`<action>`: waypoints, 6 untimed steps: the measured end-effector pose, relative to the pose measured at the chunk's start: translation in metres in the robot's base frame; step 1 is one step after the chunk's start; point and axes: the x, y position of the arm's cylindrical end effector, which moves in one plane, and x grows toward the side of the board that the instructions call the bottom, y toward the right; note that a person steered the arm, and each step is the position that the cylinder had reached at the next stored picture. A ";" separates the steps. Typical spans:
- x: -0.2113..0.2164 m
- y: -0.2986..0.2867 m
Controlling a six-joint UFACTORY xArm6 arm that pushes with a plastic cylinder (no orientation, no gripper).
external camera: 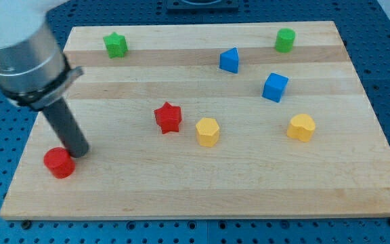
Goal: Move the red circle bottom left corner of the board
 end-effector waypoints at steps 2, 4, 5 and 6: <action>0.003 0.041; 0.010 -0.012; 0.012 -0.034; -0.006 -0.013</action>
